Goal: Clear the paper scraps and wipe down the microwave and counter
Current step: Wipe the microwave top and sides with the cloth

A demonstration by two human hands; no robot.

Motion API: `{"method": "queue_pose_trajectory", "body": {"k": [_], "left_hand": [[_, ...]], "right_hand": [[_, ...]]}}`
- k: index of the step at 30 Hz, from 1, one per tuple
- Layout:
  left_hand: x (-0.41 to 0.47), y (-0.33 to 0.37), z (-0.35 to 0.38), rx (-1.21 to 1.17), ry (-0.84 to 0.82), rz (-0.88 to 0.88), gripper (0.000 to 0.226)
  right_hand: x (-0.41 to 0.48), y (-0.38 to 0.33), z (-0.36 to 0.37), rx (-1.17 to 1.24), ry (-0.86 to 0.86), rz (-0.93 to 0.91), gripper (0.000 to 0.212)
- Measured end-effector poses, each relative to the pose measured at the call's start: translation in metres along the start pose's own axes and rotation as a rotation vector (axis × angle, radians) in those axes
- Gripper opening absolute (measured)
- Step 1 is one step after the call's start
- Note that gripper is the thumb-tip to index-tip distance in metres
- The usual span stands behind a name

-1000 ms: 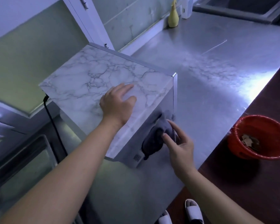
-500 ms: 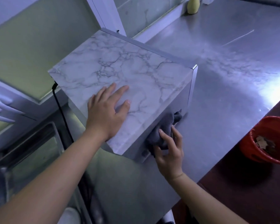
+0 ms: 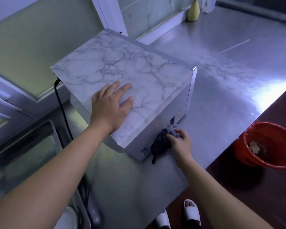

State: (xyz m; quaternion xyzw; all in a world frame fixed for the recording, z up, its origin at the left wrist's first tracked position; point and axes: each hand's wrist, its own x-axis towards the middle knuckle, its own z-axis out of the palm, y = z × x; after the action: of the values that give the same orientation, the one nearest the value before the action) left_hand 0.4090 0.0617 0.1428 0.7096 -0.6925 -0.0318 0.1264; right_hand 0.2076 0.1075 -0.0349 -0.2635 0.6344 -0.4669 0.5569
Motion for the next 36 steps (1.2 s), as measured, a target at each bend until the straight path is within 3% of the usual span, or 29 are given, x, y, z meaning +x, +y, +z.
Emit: {"method": "queue_pose_trajectory", "body": {"k": [4,9,16,18,22,29,36], "left_hand": [[-0.002,0.004,0.003,0.001,-0.013,-0.008,0.061],[0.001,0.007,-0.002,0.002,-0.014,0.005,0.055],[0.001,0.007,-0.005,-0.036,0.018,0.034,0.057],[0.004,0.006,-0.005,-0.054,0.027,0.04,0.055],[-0.003,0.004,-0.002,-0.061,0.026,0.025,0.053],[0.006,-0.002,-0.003,-0.073,0.047,0.022,0.052],[0.004,0.001,-0.003,-0.087,0.015,0.027,0.05]], "right_hand": [[-0.059,-0.038,-0.01,0.073,-0.038,-0.198,0.025],[-0.126,-0.073,0.005,-0.157,-0.047,-0.887,0.04],[-0.107,-0.043,0.037,-0.257,0.11,-1.214,0.042],[-0.09,-0.024,0.034,-0.309,0.133,-1.16,0.038],[-0.071,0.023,0.025,-0.362,0.106,-0.58,0.031],[-0.014,0.043,0.025,-0.441,0.107,-0.19,0.026],[-0.032,0.025,0.012,-0.279,0.145,-0.184,0.023]]}}
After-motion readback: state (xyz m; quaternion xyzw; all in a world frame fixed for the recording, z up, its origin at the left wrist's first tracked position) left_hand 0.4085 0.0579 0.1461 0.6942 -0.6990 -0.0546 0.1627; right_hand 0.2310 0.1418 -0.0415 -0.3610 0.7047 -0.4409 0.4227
